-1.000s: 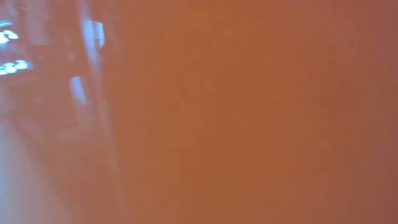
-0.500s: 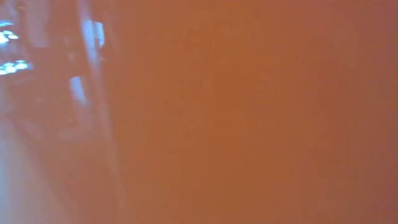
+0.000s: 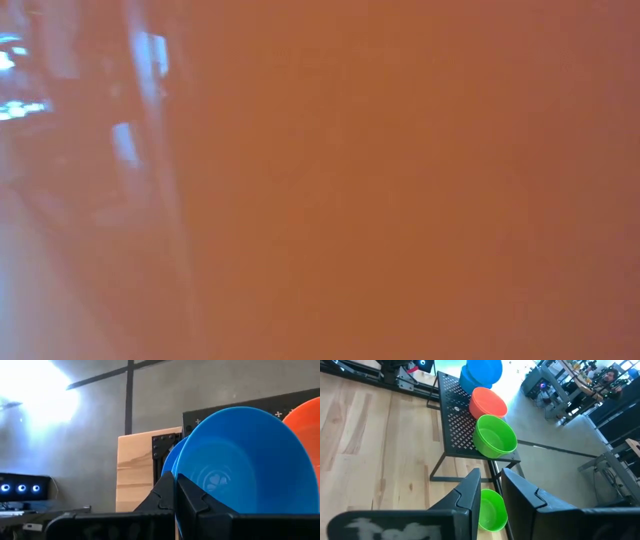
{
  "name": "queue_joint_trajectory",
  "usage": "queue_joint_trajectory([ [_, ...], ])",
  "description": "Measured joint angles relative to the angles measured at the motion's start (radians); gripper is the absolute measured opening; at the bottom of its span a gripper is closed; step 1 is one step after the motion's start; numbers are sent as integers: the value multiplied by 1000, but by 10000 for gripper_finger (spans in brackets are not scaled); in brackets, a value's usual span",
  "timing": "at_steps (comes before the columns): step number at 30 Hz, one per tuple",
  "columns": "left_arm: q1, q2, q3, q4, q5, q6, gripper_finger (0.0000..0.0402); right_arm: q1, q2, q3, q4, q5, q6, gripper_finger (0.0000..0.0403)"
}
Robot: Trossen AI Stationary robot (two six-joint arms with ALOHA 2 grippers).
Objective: Pick & Place Mini bowls
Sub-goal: Stack the blue bowl on top of the blue bowl on the shelf
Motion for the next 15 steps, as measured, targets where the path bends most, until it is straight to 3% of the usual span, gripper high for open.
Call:
queue_joint_trajectory([
  [15, 15, 0, -57, 8, 0, -54, 4, 0, 0, 0, 0, 0, -3, 74],
])
